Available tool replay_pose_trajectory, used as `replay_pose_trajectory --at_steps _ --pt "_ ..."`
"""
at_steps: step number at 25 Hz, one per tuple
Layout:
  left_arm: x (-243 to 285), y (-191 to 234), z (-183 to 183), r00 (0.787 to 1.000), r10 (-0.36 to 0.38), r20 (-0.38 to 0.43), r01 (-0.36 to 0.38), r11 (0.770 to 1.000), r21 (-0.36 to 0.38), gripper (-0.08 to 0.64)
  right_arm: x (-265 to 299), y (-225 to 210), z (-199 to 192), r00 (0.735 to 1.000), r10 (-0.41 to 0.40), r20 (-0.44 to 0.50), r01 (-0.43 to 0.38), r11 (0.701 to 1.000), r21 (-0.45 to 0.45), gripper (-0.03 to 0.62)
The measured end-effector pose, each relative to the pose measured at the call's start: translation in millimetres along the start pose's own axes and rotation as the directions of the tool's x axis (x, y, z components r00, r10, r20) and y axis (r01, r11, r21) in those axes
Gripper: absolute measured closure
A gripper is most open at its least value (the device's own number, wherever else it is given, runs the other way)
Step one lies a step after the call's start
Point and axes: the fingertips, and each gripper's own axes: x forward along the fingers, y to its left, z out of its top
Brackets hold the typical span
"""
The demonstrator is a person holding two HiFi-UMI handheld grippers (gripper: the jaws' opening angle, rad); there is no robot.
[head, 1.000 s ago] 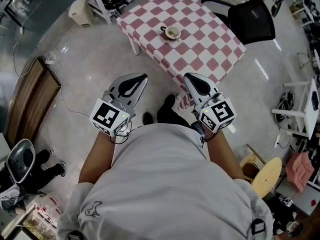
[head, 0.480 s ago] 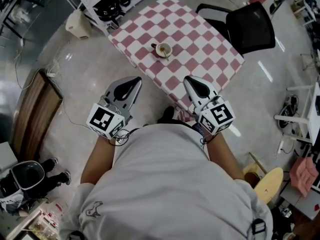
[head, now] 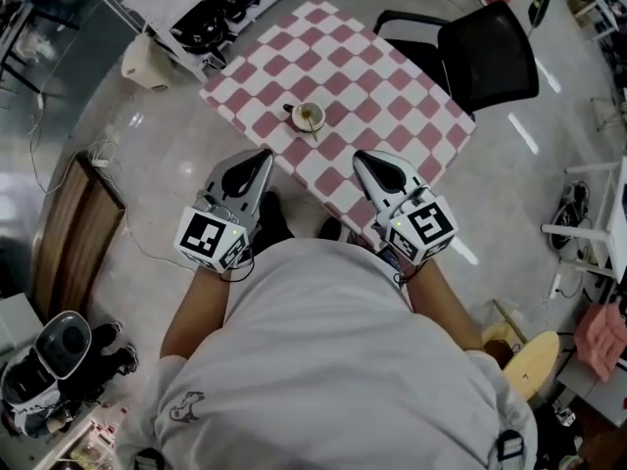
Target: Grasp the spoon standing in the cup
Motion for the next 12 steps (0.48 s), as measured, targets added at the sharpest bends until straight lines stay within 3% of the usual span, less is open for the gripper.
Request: replay_pose_trajectory --at_steps 8,12 --pt "45.2 21.9 9.3 0.986 -0.166 -0.019 0.166 0.986 0.0 0.545 23.6 -25.7 14.1 0.993 -0.115 0.008 0.115 0.993 0.032 0.558" --pt "58.0 30.3 17.6 0.963 -0.268 -0.025 0.268 0.963 0.009 0.545 37.4 -30.2 21.7 0.98 -0.199 -0.01 0.199 0.98 -0.016 0.558"
